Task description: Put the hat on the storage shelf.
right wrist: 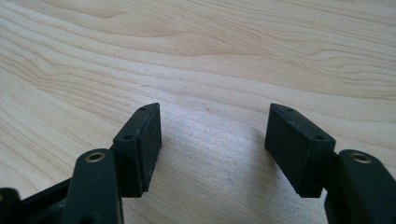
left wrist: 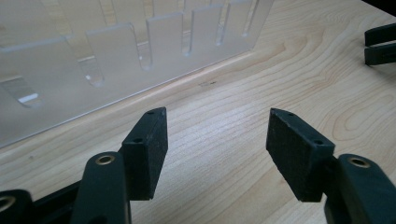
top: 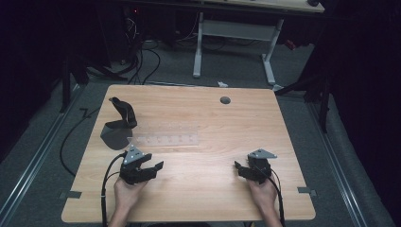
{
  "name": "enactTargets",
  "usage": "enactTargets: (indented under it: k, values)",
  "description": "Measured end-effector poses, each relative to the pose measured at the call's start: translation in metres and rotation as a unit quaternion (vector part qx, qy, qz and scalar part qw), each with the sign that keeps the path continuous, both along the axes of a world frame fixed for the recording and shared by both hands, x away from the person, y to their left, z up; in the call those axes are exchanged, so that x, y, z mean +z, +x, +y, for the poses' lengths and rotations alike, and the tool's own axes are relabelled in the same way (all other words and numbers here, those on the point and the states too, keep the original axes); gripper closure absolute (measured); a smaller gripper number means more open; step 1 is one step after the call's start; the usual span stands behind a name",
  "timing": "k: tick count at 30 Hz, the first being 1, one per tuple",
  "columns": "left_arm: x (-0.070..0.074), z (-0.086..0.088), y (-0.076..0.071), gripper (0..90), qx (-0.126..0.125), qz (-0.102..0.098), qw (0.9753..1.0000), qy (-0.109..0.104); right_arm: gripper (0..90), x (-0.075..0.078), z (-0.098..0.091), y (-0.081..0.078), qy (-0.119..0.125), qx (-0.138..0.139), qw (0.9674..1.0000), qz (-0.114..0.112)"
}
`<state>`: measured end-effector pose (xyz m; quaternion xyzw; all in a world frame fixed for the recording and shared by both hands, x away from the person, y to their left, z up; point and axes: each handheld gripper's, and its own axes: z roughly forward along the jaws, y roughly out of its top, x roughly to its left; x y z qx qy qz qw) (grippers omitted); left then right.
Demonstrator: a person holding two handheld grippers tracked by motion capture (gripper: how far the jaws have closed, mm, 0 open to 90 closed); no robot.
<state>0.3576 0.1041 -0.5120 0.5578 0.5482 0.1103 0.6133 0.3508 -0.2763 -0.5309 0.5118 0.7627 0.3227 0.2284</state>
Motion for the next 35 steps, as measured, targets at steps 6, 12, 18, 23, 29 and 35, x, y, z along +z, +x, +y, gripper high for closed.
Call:
enactTargets:
  k: [6,12,18,23,29,35]
  values:
    - [-0.007,-0.008,0.005,39.6,0.0,0.0,1.0,0.007,36.6,0.0,0.0,0.0,0.0,0.0,1.0,0.0]
    - [-0.014,-0.013,0.01,39.9,0.009,-0.004,0.9996,0.024,36.5,0.0,0.0,0.0,0.0,0.001,1.0,0.0]
    - [-0.023,-0.018,0.014,39.9,0.013,-0.001,0.9988,0.048,36.4,0.0,0.0,0.0,-0.001,0.001,1.0,0.0]
    - [-0.028,-0.021,0.015,39.9,0.014,-0.003,0.998,0.062,36.3,0.0,0.0,0.0,-0.001,0.001,1.0,0.0]
    - [-0.033,-0.026,0.017,38.1,0.014,0.003,0.9957,0.091,36.3,0.0,0.0,0.0,-0.001,0.001,1.0,0.0]
    - [-0.034,-0.027,0.018,35.3,0.009,0.005,0.9954,0.095,36.3,0.0,0.0,0.0,-0.001,0.001,1.0,0.0]
